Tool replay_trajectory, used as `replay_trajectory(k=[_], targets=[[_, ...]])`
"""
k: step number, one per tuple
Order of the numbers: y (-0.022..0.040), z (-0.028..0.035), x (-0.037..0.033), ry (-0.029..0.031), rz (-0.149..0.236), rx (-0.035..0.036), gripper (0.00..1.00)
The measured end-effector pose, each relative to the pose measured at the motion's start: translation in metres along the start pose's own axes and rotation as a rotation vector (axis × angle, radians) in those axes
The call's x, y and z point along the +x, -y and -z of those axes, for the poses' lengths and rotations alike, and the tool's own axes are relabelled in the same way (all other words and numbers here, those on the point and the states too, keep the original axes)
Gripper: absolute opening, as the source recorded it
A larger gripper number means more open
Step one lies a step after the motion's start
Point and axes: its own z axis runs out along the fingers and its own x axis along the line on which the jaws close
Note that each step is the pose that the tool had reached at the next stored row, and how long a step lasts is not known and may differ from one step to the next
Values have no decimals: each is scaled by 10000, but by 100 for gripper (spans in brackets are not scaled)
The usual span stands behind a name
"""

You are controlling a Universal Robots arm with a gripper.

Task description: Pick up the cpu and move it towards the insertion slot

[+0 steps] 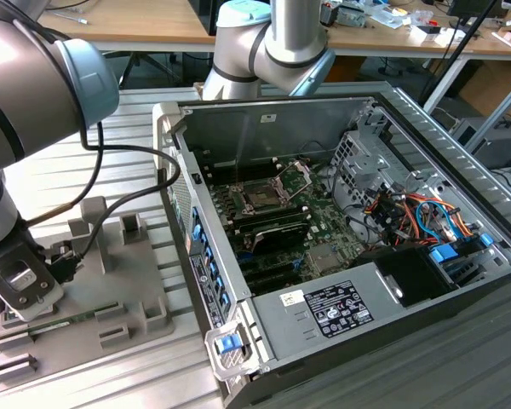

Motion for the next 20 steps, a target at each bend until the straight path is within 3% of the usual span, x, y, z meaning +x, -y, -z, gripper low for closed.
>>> replay_trajectory(k=[20], targets=[[2, -61, 0, 0, 0, 0, 67]])
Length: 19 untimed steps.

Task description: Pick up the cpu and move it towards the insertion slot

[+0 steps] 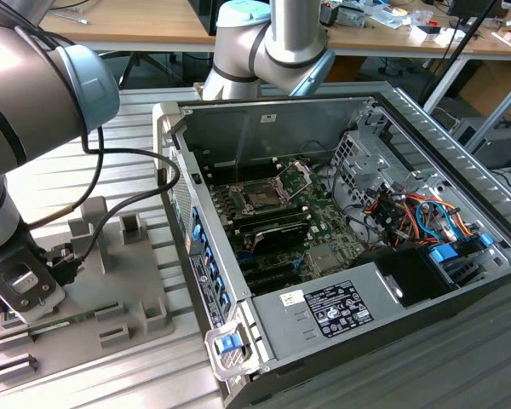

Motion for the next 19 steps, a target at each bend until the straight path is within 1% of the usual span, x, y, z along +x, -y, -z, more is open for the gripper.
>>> replay_trajectory(k=[19], targets=[[2, -49, 0, -5, 0, 3, 67]])
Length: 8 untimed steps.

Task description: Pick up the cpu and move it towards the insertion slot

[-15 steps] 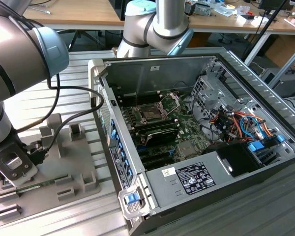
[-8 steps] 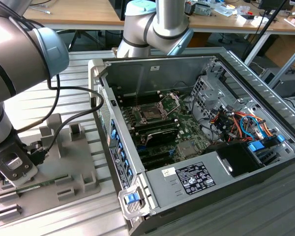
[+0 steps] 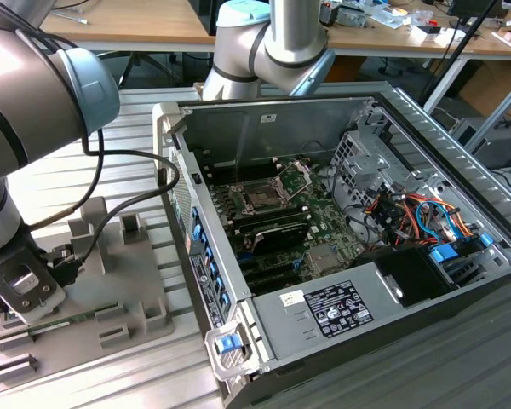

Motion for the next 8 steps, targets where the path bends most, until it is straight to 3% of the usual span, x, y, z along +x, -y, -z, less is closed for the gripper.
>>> replay_trajectory(k=[8], targets=[[0, -8, -1, 5, -1, 0, 67]])
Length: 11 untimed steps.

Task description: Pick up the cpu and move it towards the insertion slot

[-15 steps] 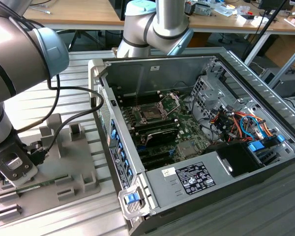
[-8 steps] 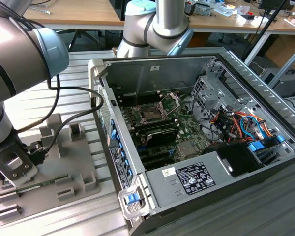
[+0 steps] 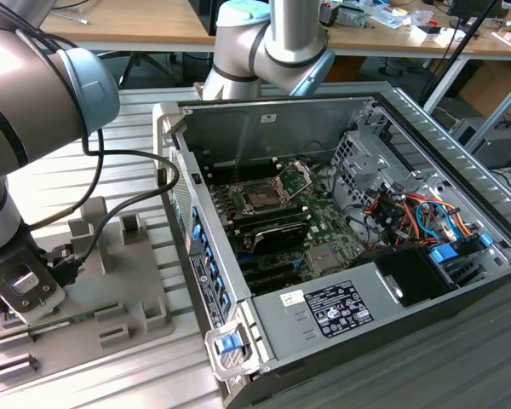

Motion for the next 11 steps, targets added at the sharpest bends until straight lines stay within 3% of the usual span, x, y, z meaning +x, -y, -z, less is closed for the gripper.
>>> replay_trajectory(k=[4, 7, 11], targets=[[-3, 31, -2, 40, 1, -15, 67], [-4, 103, 0, 23, 2, -2, 67], [-4, 110, 0, 22, 2, 0, 67]])
